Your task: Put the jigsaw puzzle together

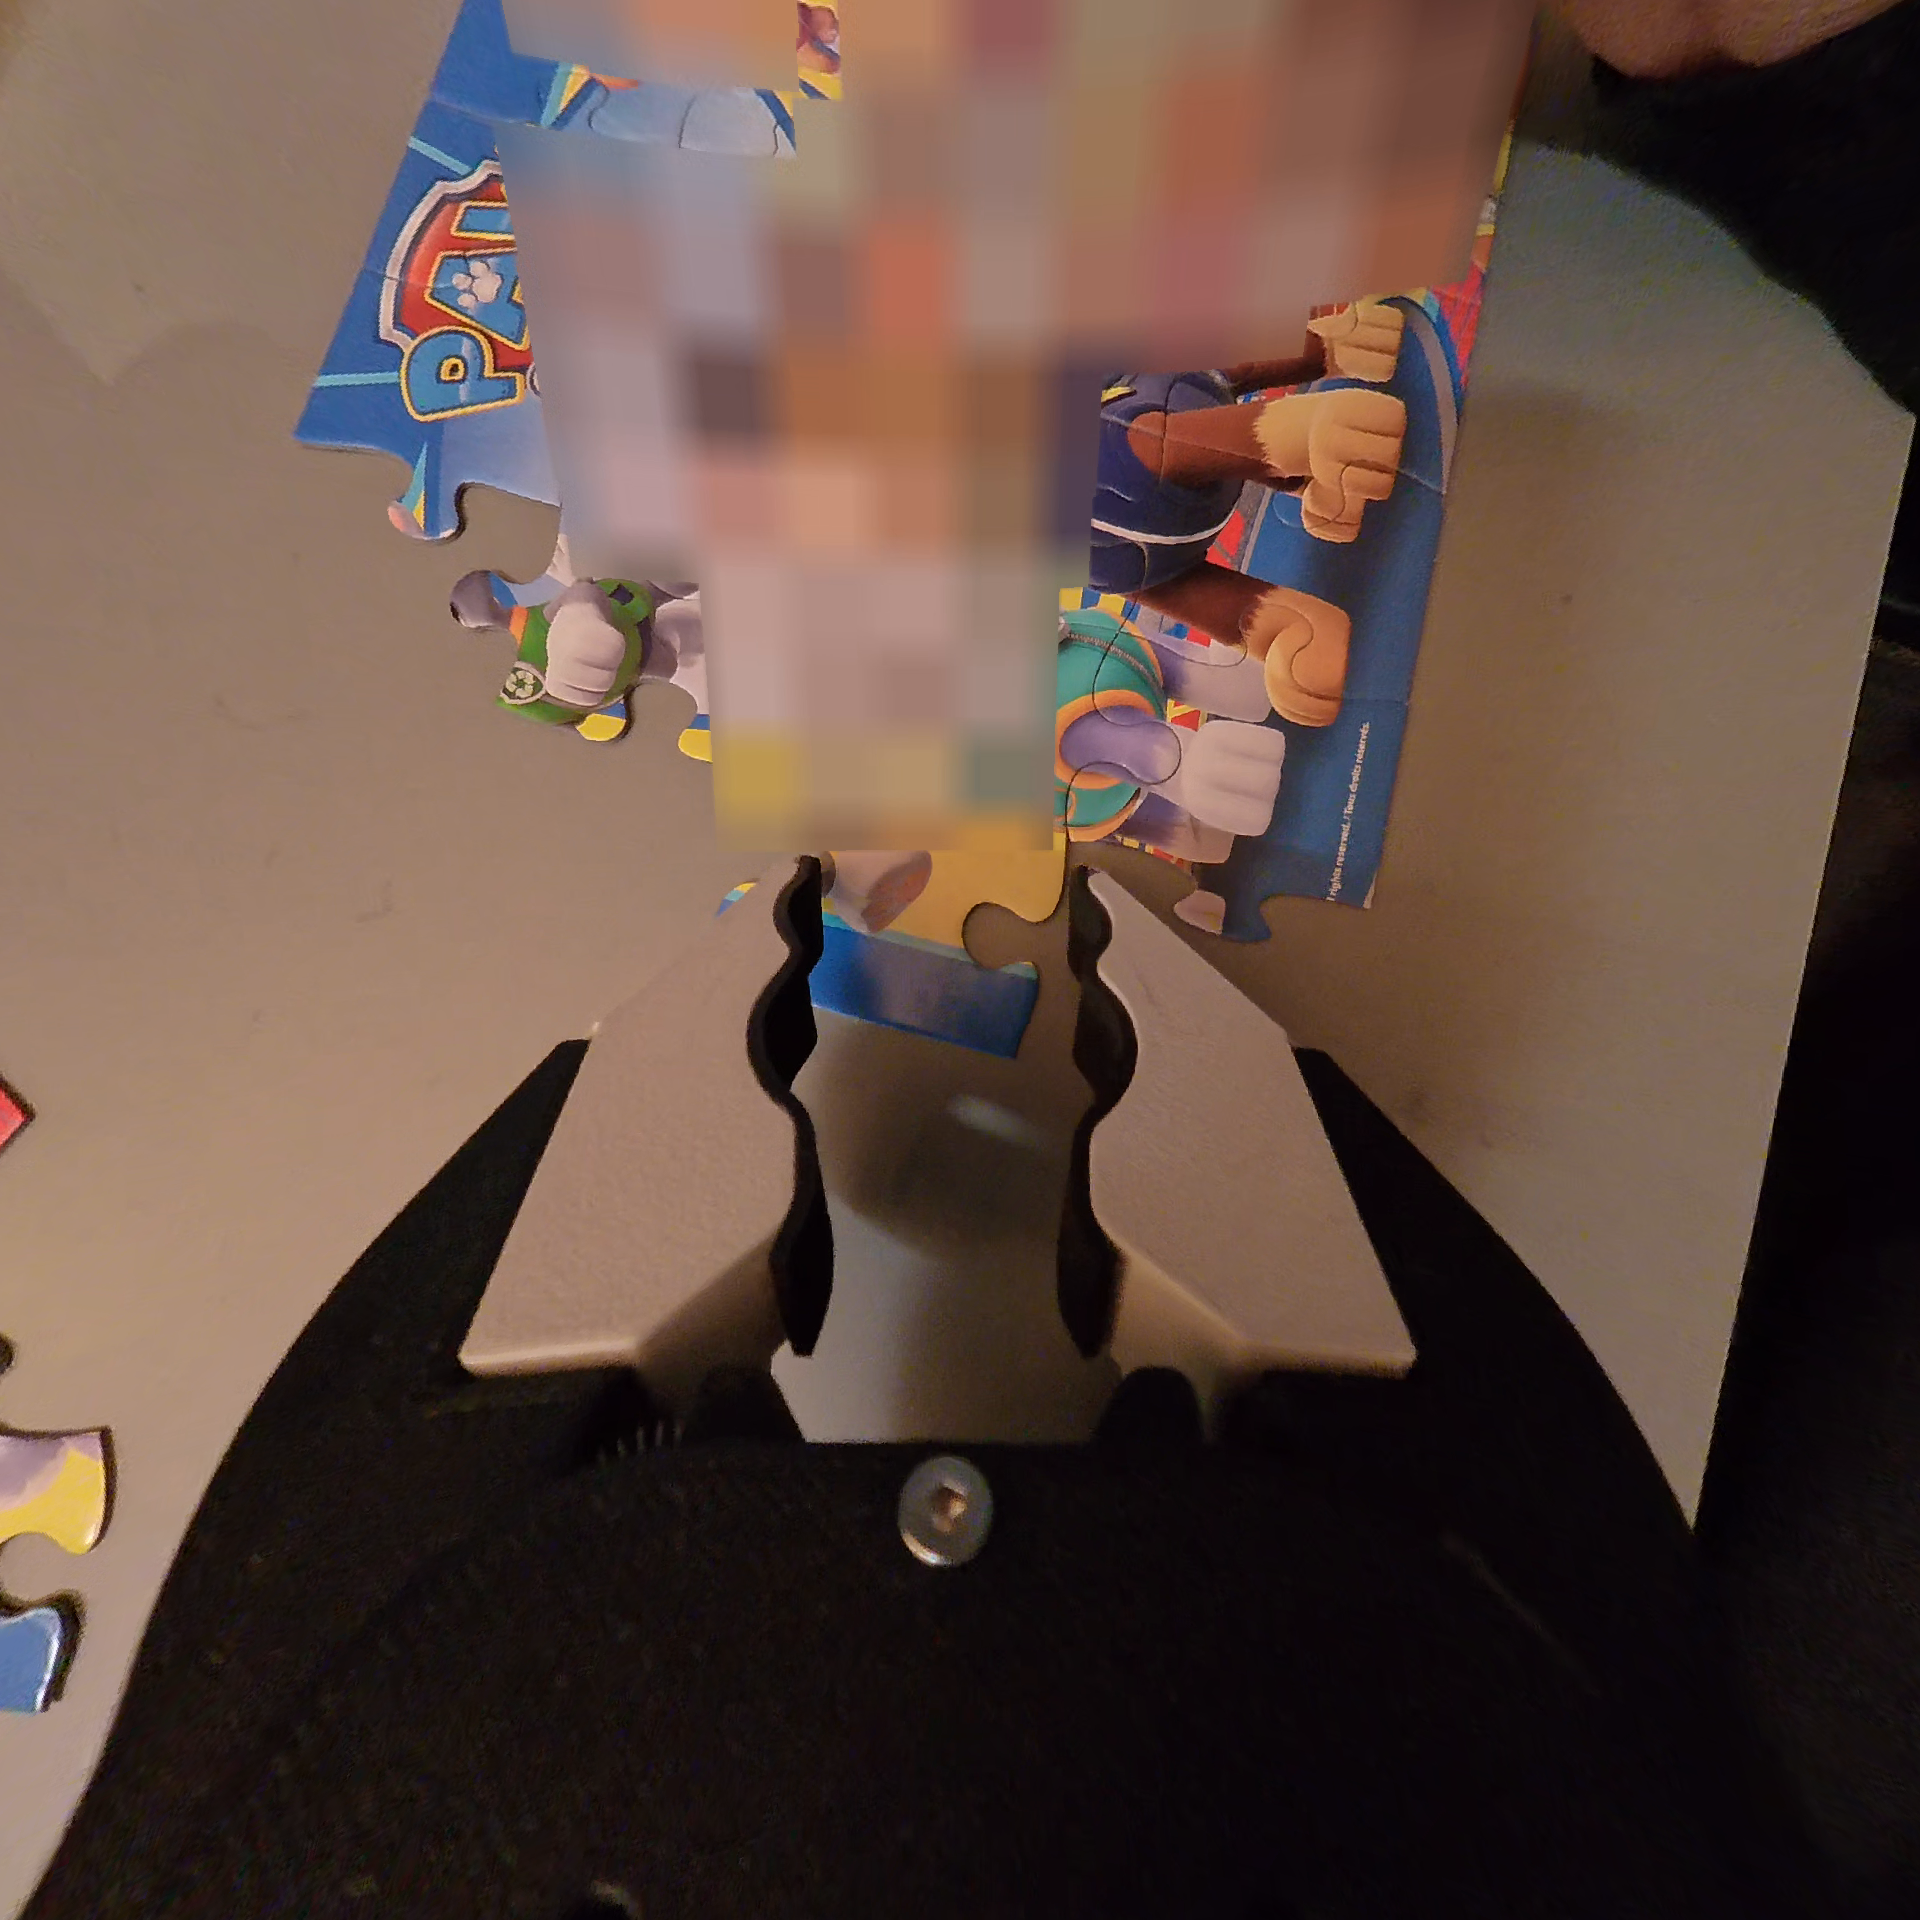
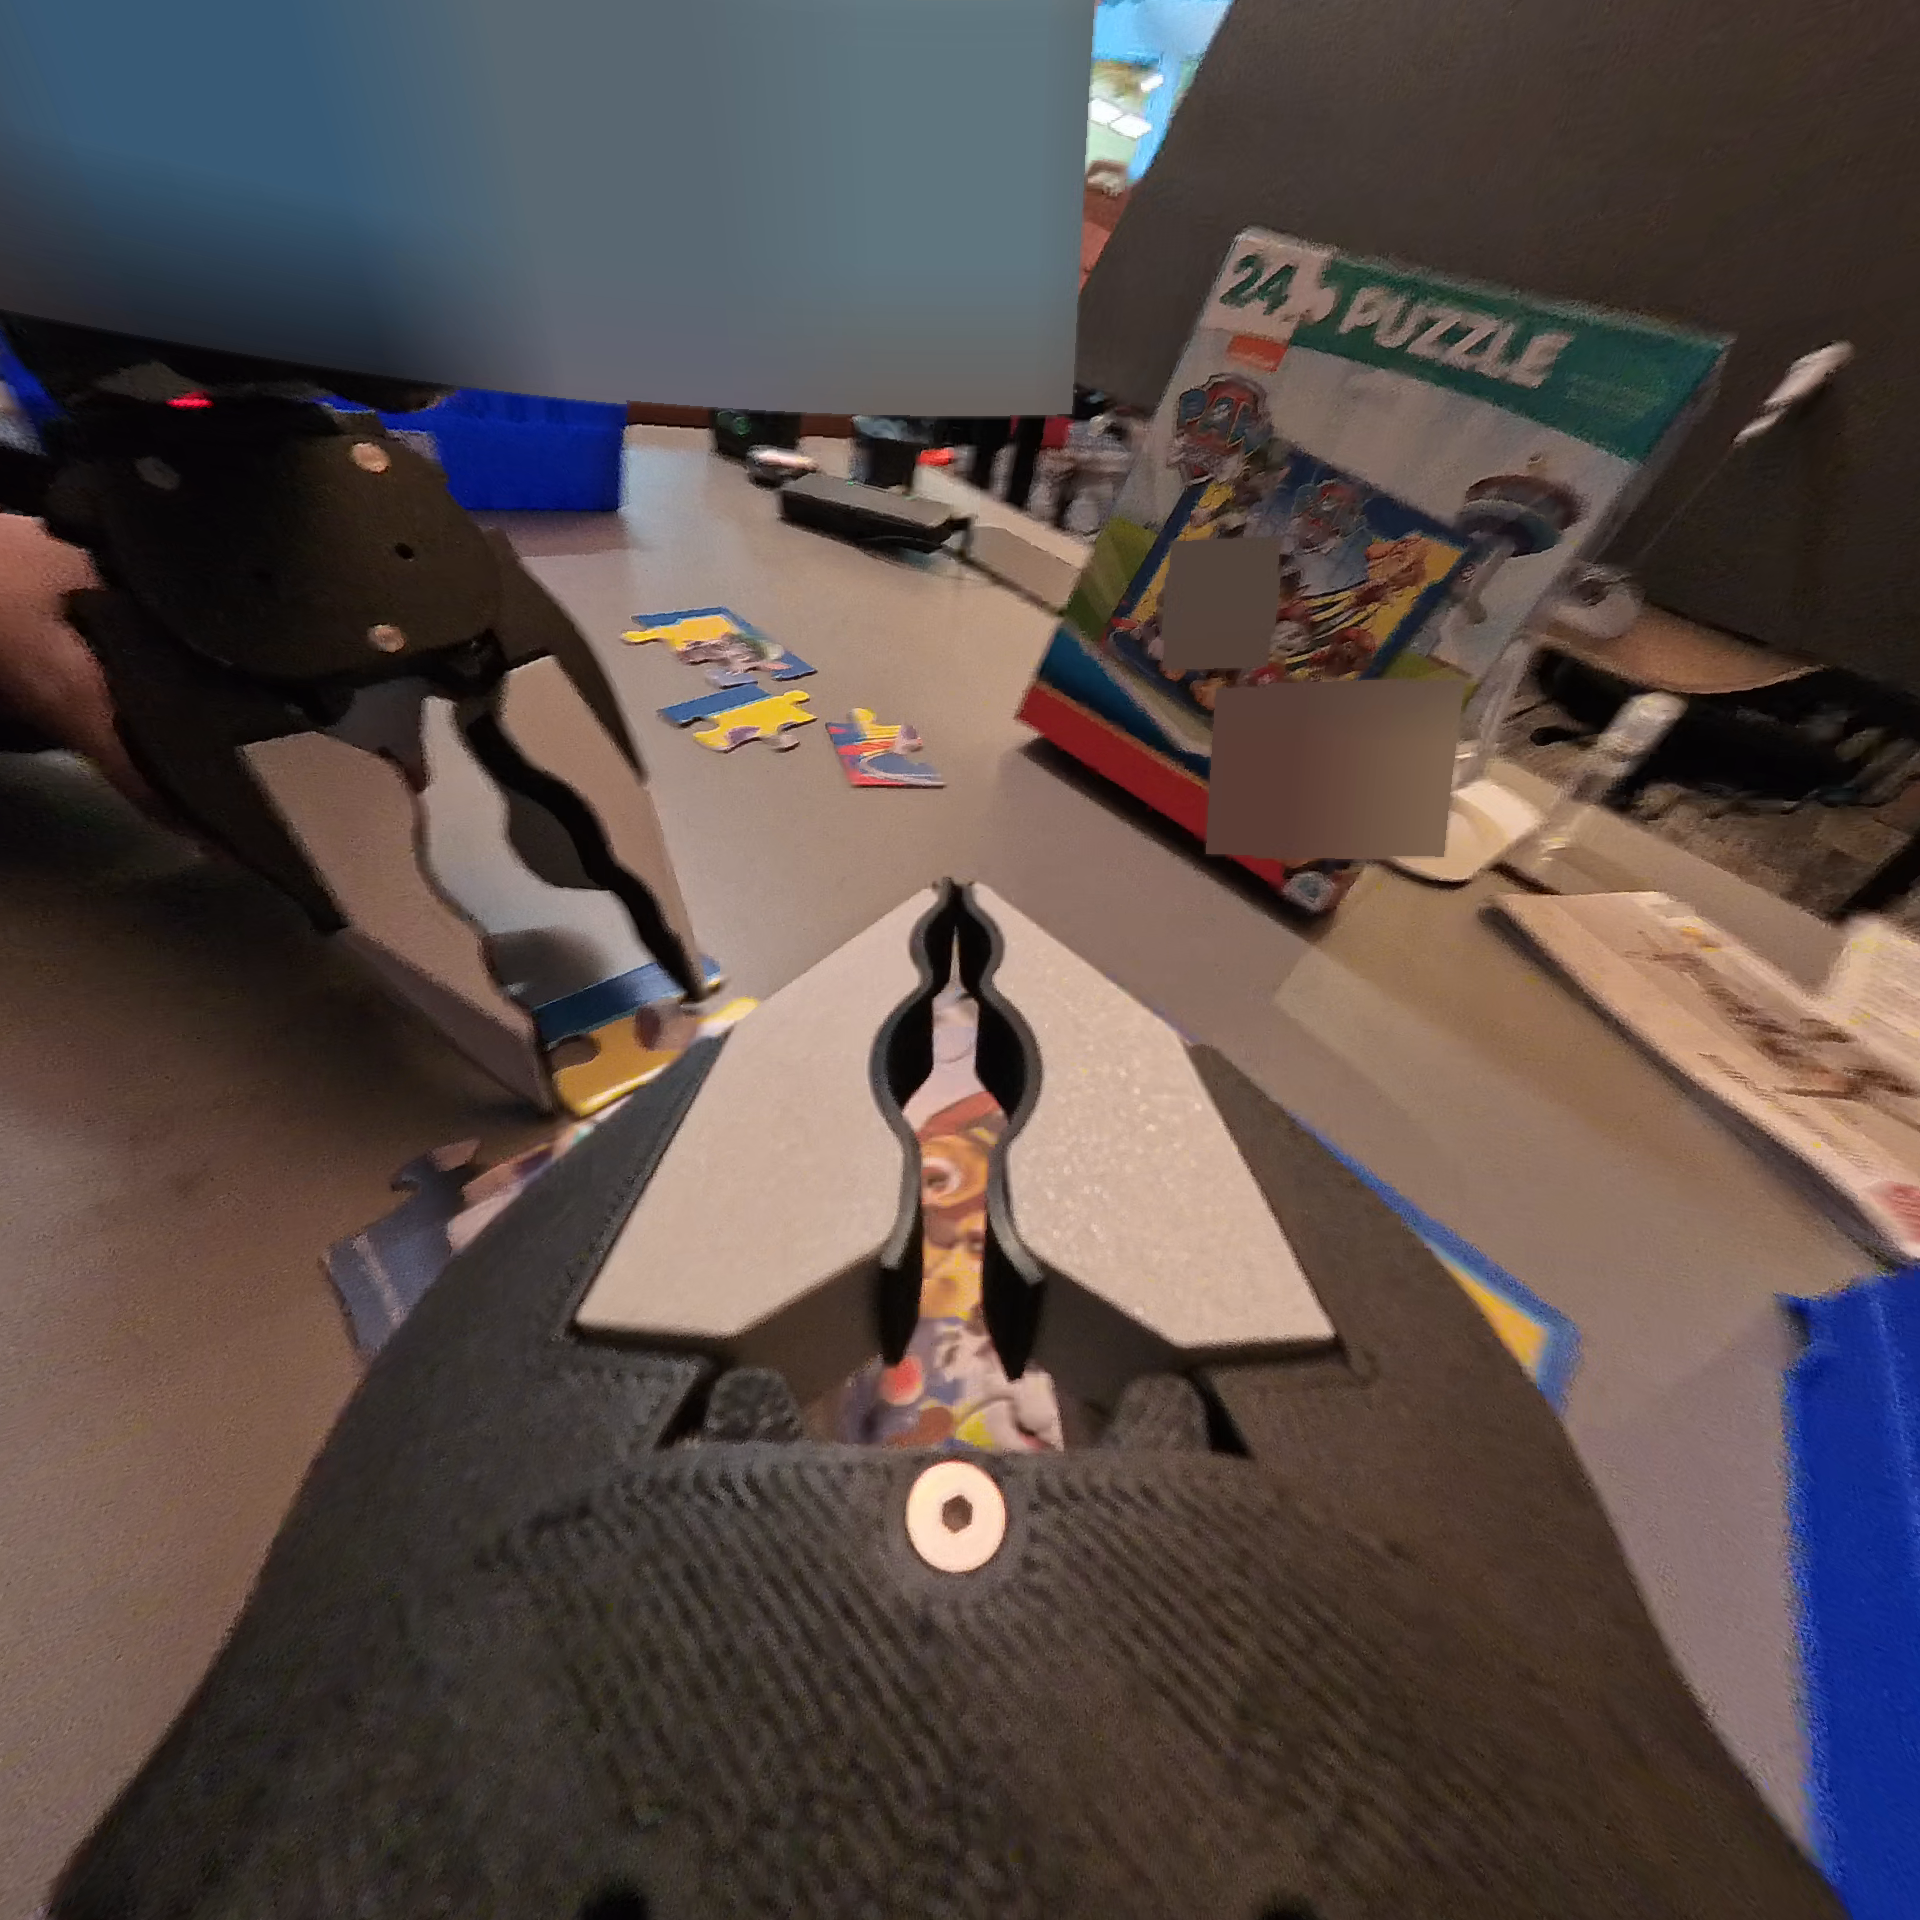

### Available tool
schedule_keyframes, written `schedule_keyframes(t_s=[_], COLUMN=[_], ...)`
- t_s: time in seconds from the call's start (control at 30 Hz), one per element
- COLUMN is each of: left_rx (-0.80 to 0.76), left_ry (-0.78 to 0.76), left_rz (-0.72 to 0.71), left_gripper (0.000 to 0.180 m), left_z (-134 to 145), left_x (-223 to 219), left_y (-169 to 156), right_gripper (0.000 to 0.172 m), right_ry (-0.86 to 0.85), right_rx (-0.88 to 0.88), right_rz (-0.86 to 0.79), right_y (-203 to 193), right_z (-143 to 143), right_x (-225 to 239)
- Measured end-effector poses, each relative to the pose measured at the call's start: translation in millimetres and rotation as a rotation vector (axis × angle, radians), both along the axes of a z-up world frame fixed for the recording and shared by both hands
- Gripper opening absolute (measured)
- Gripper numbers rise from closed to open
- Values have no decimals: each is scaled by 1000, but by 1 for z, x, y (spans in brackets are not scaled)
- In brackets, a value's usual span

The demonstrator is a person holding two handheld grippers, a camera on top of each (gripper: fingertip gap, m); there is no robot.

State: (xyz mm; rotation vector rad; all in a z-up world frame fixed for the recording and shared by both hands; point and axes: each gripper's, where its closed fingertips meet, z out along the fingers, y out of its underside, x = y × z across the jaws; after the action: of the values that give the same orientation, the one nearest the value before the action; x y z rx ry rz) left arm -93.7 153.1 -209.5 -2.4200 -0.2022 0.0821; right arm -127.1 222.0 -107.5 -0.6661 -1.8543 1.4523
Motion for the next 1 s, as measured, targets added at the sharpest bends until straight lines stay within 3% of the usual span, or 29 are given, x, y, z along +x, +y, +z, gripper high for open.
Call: schedule_keyframes(t_s=[0.13,0.4,0.57,1.0], left_rx=[8,9,15,25], left_ry=[-26,-41,-45,-59], left_rz=[11,18,21,23], left_gripper=[46,44,44,43], left_z=[-1,-1,-1,-1], left_x=[-1,-1,-1,-1], left_y=[-1,-3,-3,-2], right_gripper=[0,0,0,0], right_ry=[-262,-332,-374,-372], right_rx=[62,331,408,409], right_rz=[273,246,219,217], right_y=[-40,-56,-56,-56], right_z=[-41,-82,-96,-96], right_x=[24,26,23,23])
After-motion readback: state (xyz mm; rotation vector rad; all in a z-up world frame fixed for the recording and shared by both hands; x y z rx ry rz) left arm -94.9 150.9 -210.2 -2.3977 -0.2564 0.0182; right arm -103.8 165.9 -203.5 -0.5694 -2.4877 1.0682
